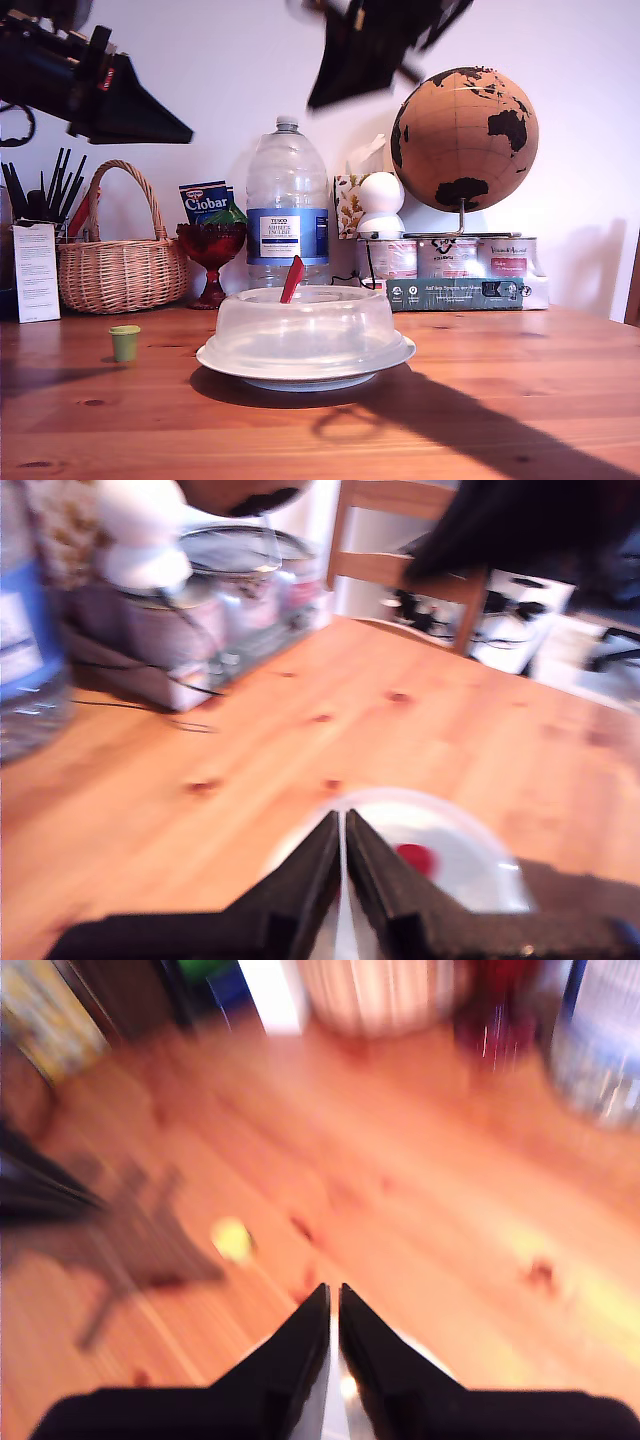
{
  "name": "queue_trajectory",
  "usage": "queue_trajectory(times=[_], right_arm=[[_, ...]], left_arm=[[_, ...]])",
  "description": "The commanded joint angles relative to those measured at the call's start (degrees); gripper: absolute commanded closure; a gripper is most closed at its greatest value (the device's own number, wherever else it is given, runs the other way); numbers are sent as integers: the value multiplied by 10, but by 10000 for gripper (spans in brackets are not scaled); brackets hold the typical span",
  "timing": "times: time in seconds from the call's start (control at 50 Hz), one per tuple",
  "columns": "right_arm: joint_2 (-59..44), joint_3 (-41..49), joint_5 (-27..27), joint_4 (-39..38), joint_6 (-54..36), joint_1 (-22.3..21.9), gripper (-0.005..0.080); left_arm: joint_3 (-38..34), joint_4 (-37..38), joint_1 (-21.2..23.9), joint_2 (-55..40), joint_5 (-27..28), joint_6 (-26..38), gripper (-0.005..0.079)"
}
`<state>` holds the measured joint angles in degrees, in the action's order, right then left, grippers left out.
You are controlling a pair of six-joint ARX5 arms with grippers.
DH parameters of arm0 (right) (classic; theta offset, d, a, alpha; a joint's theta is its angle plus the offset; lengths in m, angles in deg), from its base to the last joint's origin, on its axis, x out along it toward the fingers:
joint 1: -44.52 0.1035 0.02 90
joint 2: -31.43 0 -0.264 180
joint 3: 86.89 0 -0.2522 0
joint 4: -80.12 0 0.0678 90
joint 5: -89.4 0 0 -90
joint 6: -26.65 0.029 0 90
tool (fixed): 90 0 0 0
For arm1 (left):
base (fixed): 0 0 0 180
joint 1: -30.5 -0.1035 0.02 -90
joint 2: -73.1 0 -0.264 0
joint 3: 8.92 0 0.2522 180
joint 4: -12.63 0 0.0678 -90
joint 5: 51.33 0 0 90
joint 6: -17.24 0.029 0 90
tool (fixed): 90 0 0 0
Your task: Lift the plastic dome with your right arm while removing the green coffee capsule from the plate using your left arm.
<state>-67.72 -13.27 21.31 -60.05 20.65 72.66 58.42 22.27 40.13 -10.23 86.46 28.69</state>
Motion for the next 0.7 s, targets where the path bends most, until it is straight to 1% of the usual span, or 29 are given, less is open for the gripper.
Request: queue_trajectory(times=[0.0, 0.2, 0.34, 0.46, 0.58, 0.68], right_arm=[[10, 34, 0, -12, 3, 7, 764], [61, 119, 0, -46, 16, 24, 764], [107, 191, 0, -88, 16, 38, 764], [152, 258, -4, -143, 34, 45, 764], [195, 317, -20, -183, 44, 51, 764], [227, 353, -21, -203, 57, 52, 764]], left_arm=[[0, 1, 16, 8, 10, -1, 762], [-1, 2, 56, 9, 15, -8, 762], [-1, 17, 75, 9, 21, -7, 762], [-1, 40, 83, 18, 28, 1, 762], [-3, 63, 85, 48, 30, 15, 762], [-7, 81, 84, 81, 28, 27, 762]])
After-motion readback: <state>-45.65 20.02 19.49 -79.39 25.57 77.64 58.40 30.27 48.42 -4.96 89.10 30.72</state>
